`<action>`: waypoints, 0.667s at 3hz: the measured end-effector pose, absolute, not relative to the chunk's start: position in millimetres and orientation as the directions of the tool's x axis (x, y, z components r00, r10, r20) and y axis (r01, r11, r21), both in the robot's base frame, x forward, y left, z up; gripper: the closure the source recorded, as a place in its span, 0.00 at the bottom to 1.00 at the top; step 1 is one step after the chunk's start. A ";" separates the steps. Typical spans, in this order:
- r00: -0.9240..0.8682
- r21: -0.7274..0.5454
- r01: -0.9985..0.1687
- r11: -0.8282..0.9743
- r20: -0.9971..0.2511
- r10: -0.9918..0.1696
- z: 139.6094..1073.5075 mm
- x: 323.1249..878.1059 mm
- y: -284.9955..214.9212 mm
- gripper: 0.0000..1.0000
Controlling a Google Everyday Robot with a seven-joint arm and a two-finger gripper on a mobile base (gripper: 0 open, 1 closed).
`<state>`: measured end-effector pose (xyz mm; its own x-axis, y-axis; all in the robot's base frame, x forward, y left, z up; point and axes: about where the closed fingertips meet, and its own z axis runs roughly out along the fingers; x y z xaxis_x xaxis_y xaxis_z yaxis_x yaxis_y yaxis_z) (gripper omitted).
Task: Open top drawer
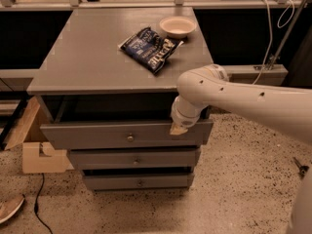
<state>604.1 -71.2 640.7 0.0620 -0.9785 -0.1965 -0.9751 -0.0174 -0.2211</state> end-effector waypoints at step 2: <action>0.062 -0.221 -0.975 -0.017 -0.196 -0.979 640.6 604.1 -71.2 0.00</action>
Offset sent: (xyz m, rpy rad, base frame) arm 0.0000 0.0000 0.0000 0.0000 0.0000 0.0000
